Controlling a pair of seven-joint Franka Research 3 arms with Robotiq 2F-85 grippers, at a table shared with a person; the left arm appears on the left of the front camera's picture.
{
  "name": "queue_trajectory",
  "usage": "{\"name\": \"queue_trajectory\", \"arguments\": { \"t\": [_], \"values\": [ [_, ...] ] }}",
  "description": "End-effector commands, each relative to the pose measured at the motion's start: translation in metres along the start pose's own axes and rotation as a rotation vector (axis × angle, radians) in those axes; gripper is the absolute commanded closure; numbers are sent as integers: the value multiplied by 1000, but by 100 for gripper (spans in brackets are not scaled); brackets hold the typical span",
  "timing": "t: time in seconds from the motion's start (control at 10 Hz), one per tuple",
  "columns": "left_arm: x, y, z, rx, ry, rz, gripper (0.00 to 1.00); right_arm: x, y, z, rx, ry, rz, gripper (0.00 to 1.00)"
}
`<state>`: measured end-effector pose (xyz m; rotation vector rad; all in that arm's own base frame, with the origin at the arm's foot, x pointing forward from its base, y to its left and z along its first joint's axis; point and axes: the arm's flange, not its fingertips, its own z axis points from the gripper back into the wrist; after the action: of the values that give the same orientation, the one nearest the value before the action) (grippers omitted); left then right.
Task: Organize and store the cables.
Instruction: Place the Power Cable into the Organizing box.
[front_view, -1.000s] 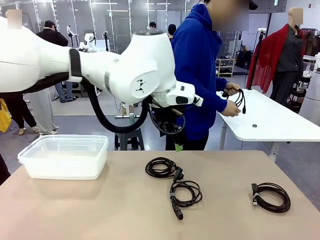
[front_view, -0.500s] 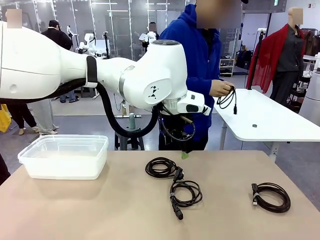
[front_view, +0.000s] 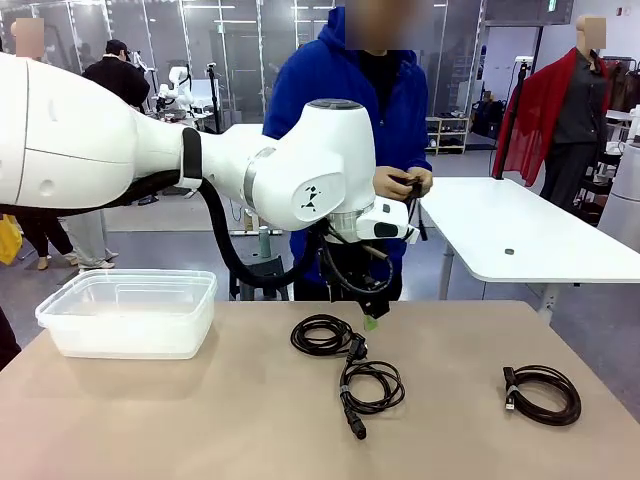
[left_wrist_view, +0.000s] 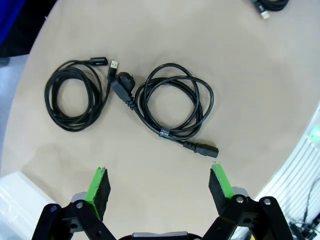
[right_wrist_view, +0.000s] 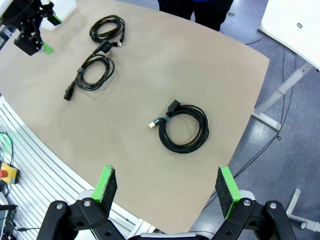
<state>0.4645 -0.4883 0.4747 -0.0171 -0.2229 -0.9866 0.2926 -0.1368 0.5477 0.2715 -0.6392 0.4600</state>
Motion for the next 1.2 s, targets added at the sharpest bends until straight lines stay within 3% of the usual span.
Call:
{"name": "queue_trajectory", "arguments": {
  "t": [0.0, 0.3, 0.5, 1.1],
  "values": [
    [-2, -2, -11, -21, 40, 92, 0, 0, 0, 0, 0, 1, -2, 0],
    [1, 0, -32, 17, 70, 206, 0, 0, 0, 0, 0, 1, -2, 0],
    [0, 1, -44, -2, 91, 411, 0, 0, 0, 0, 0, 1, -2, 0],
    [-3, -8, -74, -17, 166, 838, 0, 0, 0, 0, 0, 1, -2, 0]
  ]
}}
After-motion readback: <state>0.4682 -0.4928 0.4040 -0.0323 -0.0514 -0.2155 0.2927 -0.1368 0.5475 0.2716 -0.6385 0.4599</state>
